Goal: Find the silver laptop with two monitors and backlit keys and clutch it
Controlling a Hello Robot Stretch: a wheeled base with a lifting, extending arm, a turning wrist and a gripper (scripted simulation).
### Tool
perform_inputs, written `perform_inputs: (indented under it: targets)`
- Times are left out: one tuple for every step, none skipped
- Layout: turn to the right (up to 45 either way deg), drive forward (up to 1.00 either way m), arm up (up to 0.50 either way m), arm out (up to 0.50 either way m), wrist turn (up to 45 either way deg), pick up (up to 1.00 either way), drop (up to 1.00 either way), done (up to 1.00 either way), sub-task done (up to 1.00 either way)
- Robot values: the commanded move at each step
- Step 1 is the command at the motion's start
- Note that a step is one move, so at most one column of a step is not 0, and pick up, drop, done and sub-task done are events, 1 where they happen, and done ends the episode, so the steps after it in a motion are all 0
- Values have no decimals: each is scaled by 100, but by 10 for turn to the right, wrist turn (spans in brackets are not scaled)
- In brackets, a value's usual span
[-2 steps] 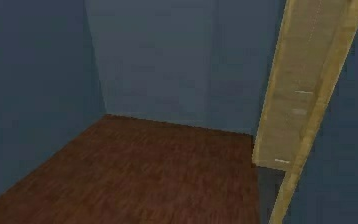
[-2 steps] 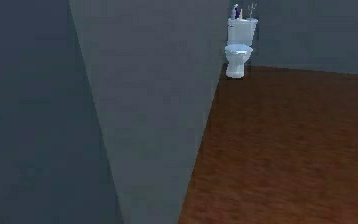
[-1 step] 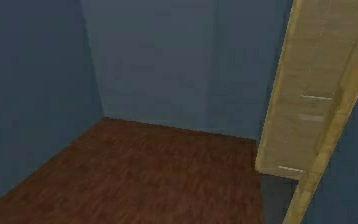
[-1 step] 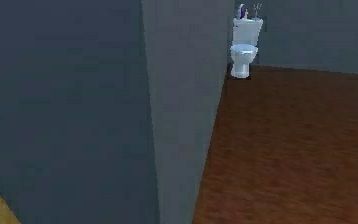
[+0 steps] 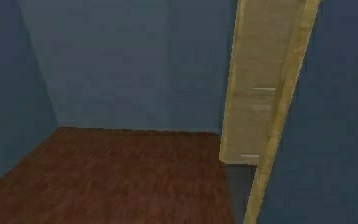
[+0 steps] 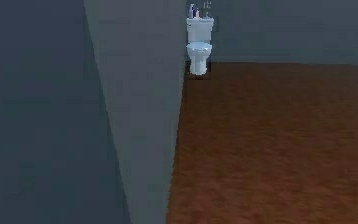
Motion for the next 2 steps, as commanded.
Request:
perform_inputs:
  targets:
    - [0, 100, 0, 0, 0, 0, 0, 0, 0]
    - [210, 0, 0, 0, 0, 0, 0, 0, 0]
